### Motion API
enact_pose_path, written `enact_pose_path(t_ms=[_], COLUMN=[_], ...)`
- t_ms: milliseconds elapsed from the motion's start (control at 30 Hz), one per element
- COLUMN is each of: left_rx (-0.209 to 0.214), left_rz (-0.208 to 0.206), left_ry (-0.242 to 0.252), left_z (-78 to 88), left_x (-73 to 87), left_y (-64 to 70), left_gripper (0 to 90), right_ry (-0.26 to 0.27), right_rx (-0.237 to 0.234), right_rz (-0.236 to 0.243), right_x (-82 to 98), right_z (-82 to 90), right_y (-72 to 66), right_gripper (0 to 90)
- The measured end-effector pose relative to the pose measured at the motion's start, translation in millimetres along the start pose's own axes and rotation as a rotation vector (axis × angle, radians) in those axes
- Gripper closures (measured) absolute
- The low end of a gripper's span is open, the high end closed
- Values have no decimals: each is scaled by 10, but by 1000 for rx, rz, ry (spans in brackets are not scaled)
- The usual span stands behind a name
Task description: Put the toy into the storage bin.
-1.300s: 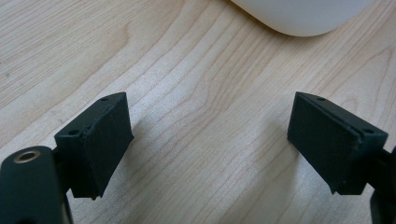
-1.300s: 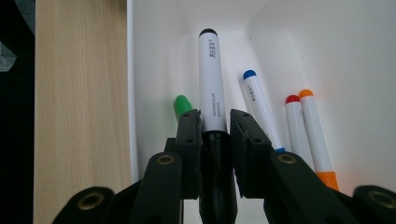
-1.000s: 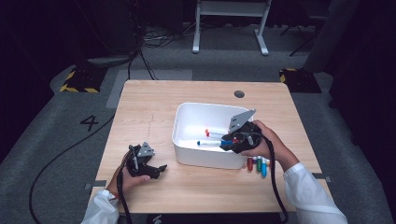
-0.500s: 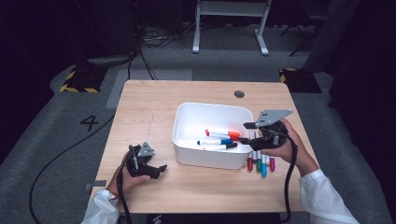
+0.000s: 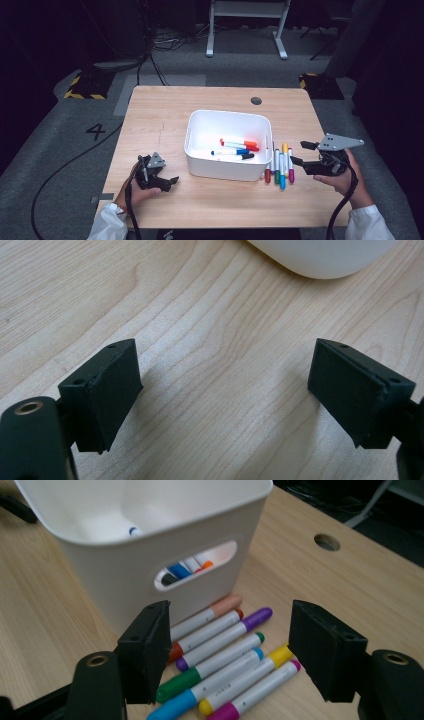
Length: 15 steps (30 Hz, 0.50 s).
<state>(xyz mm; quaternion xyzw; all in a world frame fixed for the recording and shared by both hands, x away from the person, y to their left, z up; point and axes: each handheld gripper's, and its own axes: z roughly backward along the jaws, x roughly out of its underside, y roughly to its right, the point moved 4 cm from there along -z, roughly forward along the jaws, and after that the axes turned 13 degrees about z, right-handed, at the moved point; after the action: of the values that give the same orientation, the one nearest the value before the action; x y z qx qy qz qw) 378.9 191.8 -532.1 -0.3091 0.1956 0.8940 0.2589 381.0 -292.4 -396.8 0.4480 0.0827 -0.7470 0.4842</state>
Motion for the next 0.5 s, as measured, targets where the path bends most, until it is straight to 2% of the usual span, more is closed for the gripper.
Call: enact_pose_path(t_ms=[100,333,400,500], left_rx=[-1,-1,0,-1], left_rz=[0,0,-2,0], left_ry=[-1,-1,-1,-1], left_z=[1,1,1,1], left_x=[0,0,-1,0], left_y=[0,0,-1,0], left_gripper=[138,138,138,139], right_ry=[-29,-103,-138,-139], right_rx=[6,8,24,18], right_rz=[-48,-116,-127,-168], right_x=[204,629,728,837], right_z=[-59,-247,-305,-363], right_y=[-33,-78,-69,-54], right_gripper=[339,340,340,341])
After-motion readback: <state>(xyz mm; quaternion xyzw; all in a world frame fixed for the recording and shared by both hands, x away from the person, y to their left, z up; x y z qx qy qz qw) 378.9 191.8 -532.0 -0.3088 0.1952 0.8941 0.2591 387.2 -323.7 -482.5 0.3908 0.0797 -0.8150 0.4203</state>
